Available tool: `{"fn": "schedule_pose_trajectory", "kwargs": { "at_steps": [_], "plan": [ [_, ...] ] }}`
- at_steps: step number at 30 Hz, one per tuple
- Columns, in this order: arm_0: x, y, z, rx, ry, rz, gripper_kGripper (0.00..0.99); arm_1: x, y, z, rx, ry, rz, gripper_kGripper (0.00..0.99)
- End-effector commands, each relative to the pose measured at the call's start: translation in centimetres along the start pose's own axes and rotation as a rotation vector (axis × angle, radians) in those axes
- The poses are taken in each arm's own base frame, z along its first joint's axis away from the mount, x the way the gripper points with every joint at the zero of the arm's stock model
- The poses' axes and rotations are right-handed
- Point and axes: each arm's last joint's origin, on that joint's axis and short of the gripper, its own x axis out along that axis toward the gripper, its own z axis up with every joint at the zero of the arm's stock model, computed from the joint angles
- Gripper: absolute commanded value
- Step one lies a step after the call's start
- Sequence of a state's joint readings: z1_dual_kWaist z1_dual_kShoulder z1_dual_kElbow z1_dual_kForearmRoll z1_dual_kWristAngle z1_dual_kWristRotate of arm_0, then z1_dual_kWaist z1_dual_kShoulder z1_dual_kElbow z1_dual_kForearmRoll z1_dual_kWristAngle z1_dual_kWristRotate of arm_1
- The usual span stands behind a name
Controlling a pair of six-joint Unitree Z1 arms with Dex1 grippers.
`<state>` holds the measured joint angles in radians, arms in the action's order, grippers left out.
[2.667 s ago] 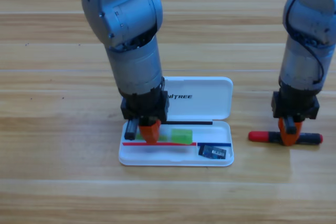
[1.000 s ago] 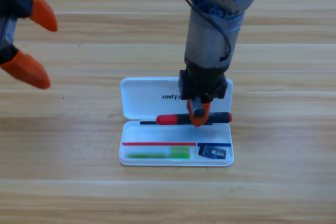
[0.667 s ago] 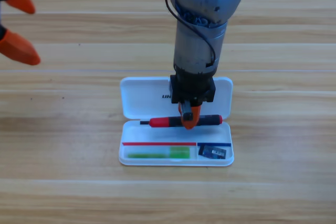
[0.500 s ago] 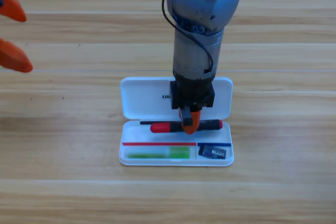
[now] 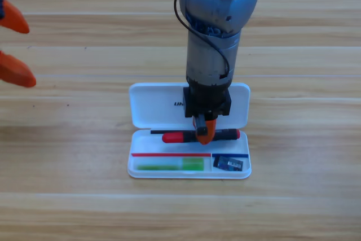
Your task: Clean up eraser and pencils
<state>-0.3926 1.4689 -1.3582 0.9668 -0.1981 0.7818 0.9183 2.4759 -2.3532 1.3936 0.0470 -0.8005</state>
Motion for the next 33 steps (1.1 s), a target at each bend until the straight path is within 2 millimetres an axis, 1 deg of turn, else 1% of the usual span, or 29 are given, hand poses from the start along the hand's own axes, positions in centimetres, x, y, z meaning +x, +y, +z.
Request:
{"fn": "schedule_pose_trajectory", "kwargs": {
  "at_steps": [1,2,3,4,5,6,8,9,11,13,14,15,16,18,21,24,27,29,33],
  "plan": [
    [0.4,-0.2,-0.8,-0.019,-0.003,-0.009,0.99,2.0,0.7,1.0,-0.004,0.05,0.022,0.172],
    [0.4,-0.3,-0.8,-0.018,-0.005,-0.009,0.99,2.0,0.6,1.0,0.002,0.05,0.02,0.403],
    [0.4,-0.3,-0.9,-0.018,-0.007,-0.006,0.99,1.7,0.7,1.0,0.007,0.049,0.014,0.663],
    [0.4,-0.4,-0.9,-0.018,-0.007,-0.006,0.99,1.4,0.7,0.9,0.008,0.049,0.005,0.81],
    [0.6,-0.4,-1.0,-0.018,-0.006,-0.008,0.99,0.9,0.7,0.9,0.008,0.042,-0.003,0.865],
    [0.6,-0.4,-1.0,-0.018,-0.006,-0.005,0.99,0.2,0.9,0.8,0.009,0.032,-0.013,0.893],
    [0.7,-0.4,-1.0,-0.017,-0.008,-0.003,0.99,-2.1,1.6,0.3,0.01,0.019,-0.017,0.927],
    [0.8,-0.3,-1.0,-0.019,-0.007,-0.004,0.99,-3.9,2.9,0.2,-0.006,0.005,-0.019,0.933],
    [0.8,-0.1,-0.9,-0.022,-0.01,0.002,0.99,-9.0,6.6,-0.5,-0.049,-0.072,-0.019,0.943],
    [1.0,0.1,-0.7,-0.032,-0.01,0.004,0.99,-14.3,10.2,-2.0,-0.08,-0.164,-0.055,0.943],
    [1.2,0.2,-0.6,-0.037,-0.009,0.004,0.99,-16.4,11.7,-2.8,-0.088,-0.202,-0.075,0.943],
    [1.2,0.3,-0.5,-0.044,-0.011,0.007,0.99,-18.1,12.8,-3.7,-0.089,-0.237,-0.094,0.943],
    [1.4,0.5,-0.4,-0.05,-0.011,0.007,0.99,-19.4,13.7,-4.6,-0.087,-0.267,-0.1,0.943],
    [1.7,0.8,-0.2,-0.061,-0.011,0.009,0.99,-21.2,15.3,-6.3,-0.093,-0.314,-0.091,0.943],
    [2.2,1.7,0.2,-0.078,-0.015,0.018,0.99,-22.7,17.5,-8.6,-0.069,-0.37,-0.058,0.943],
    [3.0,3.0,0.5,-0.102,-0.032,0.04,0.99,-22.8,17.3,-11.4,0.033,-0.471,-0.028,0.943],
    [4.3,4.8,0.9,-0.123,-0.049,0.071,0.99,-21.5,17.0,-13.6,0.148,-0.568,-0.095,0.943],
    [5.3,6.1,1.0,-0.133,-0.059,0.096,0.99,-20.6,17.6,-14.7,0.189,-0.621,-0.137,0.945],
    [7.7,8.6,1.5,-0.16,-0.064,0.113,0.99,-19.8,19.1,-16.2,0.25,-0.716,-0.175,0.945]
  ]
}}
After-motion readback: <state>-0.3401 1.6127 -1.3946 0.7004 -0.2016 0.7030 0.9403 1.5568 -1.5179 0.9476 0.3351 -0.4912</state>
